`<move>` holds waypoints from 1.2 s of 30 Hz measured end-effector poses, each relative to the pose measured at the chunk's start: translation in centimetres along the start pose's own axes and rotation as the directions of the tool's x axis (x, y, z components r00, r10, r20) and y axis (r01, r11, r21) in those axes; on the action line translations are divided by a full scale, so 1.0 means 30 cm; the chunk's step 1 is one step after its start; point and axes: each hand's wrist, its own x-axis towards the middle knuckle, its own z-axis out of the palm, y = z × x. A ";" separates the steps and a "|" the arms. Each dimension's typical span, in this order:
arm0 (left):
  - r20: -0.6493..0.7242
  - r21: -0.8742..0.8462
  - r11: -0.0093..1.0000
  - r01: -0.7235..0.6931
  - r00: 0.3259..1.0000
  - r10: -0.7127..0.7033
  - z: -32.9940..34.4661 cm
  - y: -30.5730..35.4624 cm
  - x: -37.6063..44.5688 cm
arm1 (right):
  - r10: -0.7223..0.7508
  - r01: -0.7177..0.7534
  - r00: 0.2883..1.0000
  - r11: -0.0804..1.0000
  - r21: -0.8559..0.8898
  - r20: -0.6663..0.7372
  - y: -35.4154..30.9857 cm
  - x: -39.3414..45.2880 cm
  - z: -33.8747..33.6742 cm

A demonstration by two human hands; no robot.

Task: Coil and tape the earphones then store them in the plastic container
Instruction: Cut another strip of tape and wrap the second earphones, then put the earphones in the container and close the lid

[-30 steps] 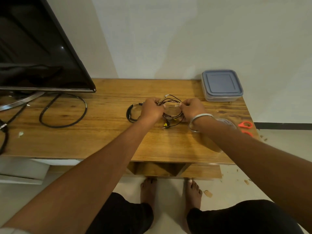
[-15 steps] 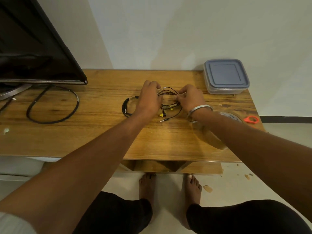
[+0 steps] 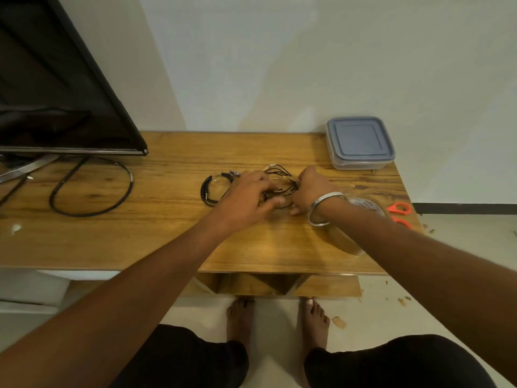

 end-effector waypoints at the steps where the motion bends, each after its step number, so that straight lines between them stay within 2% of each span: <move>1: 0.042 0.046 0.999 -0.011 0.999 0.009 0.003 -0.003 -0.014 | 0.013 -0.012 1.000 0.999 0.037 -0.007 0.000 0.005 0.004; 3: 0.078 0.116 0.993 -0.029 0.997 0.020 0.012 -0.016 -0.032 | 0.035 -0.033 0.999 0.989 0.141 -0.011 -0.010 0.016 0.015; 5: 0.027 0.129 0.991 -0.042 0.999 0.038 0.016 -0.033 -0.027 | 0.038 -0.035 0.999 0.981 0.191 -0.012 -0.028 0.024 0.019; 9: -0.062 0.198 0.980 0.007 0.998 0.005 0.001 -0.059 0.017 | -0.024 0.026 0.999 0.997 0.068 -0.030 -0.057 0.031 0.007; 16: -0.092 0.193 0.979 0.065 0.995 -0.047 -0.012 -0.012 0.031 | -0.146 0.133 0.985 0.981 -0.138 -0.091 -0.040 0.035 -0.061; 23: -0.220 -0.041 0.996 0.084 0.971 -0.091 -0.001 0.082 0.106 | -0.234 0.205 0.953 0.965 -0.160 -0.191 0.029 0.013 -0.229; 27: -0.220 -0.125 0.987 0.097 0.968 -0.123 0.018 0.154 0.189 | -0.240 0.208 0.928 0.968 -0.137 -0.286 0.115 0.032 -0.303; 31: -0.177 -0.257 0.958 0.127 0.968 -0.175 0.044 0.242 0.279 | -0.226 0.181 0.912 0.971 -0.156 -0.344 0.221 0.066 -0.368; 36: -0.027 -0.413 0.846 0.337 0.924 -0.381 0.085 0.304 0.387 | -0.144 0.100 0.890 0.987 -0.123 -0.433 0.336 0.116 -0.404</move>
